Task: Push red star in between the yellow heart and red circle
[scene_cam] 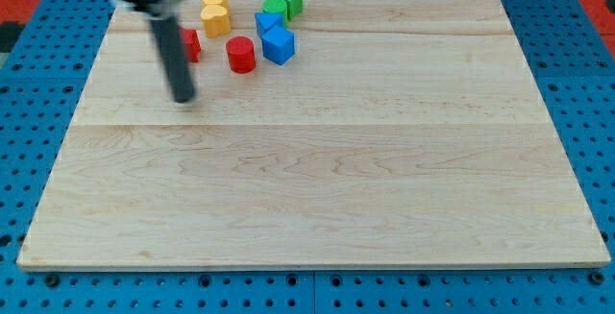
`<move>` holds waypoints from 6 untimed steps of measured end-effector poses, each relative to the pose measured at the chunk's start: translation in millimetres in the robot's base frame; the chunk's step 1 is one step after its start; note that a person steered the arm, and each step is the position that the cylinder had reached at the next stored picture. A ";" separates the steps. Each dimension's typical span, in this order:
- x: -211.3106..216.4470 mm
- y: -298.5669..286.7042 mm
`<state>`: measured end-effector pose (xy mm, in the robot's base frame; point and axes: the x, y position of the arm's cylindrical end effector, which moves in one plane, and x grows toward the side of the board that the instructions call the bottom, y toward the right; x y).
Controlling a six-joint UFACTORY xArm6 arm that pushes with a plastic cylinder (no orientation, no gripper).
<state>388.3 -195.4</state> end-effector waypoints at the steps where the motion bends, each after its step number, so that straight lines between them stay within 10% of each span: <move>1: -38.6 -22.8; 4: -82.9 69.8; 6: -151.6 -25.0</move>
